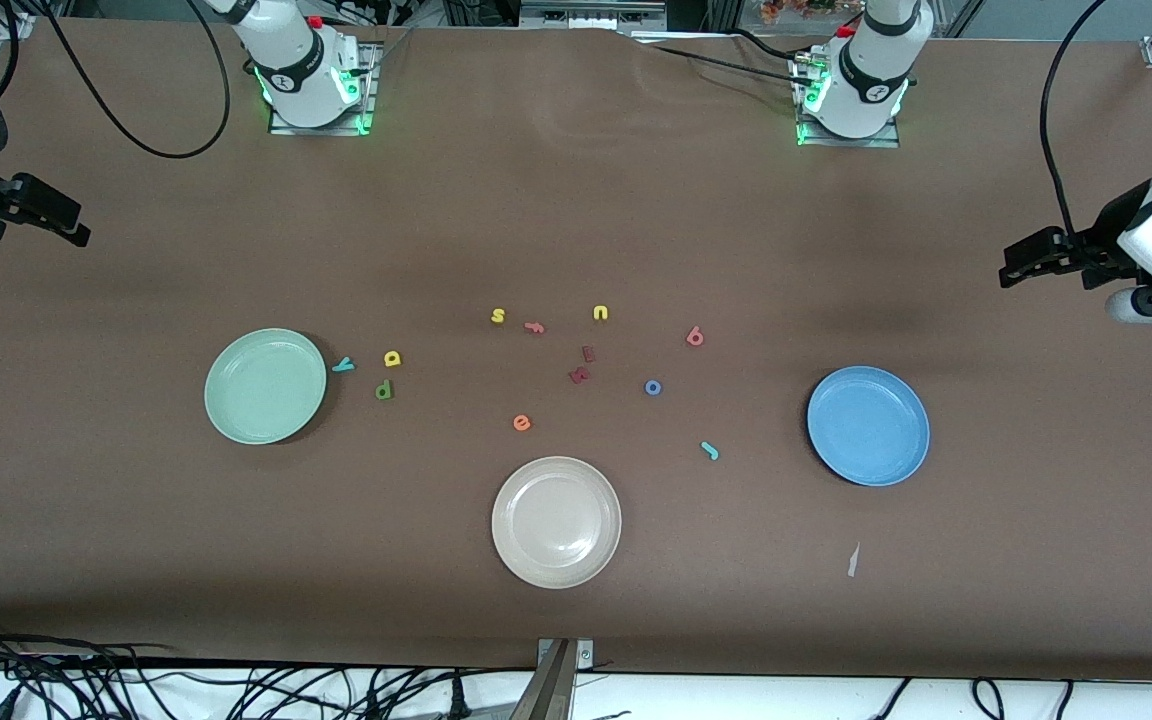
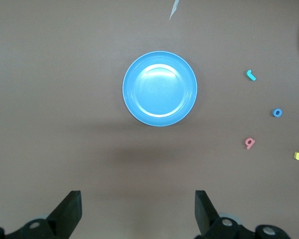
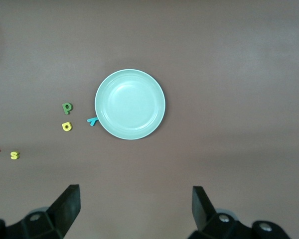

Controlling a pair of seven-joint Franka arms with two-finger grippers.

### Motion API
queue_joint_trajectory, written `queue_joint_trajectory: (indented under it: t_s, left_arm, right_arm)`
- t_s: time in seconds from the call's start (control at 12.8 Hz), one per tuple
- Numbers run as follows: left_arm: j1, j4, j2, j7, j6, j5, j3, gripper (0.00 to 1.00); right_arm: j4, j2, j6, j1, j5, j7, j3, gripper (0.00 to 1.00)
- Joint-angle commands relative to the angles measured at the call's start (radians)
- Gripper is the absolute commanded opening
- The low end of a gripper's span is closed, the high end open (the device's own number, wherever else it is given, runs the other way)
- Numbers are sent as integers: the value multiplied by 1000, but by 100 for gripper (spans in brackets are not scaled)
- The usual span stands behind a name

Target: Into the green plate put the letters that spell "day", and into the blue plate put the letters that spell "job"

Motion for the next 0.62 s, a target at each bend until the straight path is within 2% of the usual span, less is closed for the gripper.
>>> queue_joint_trajectory:
  t_s: [0.0, 0.55]
  left_arm:
    - [-8, 28, 14, 10, -8, 22, -1, 100]
    - [-6, 30, 23, 12, -8, 21, -1, 100]
  right_arm:
    - [4, -1, -8, -7, 6, -10, 19, 99]
    - [6, -2, -43, 30, -3, -20, 40, 99]
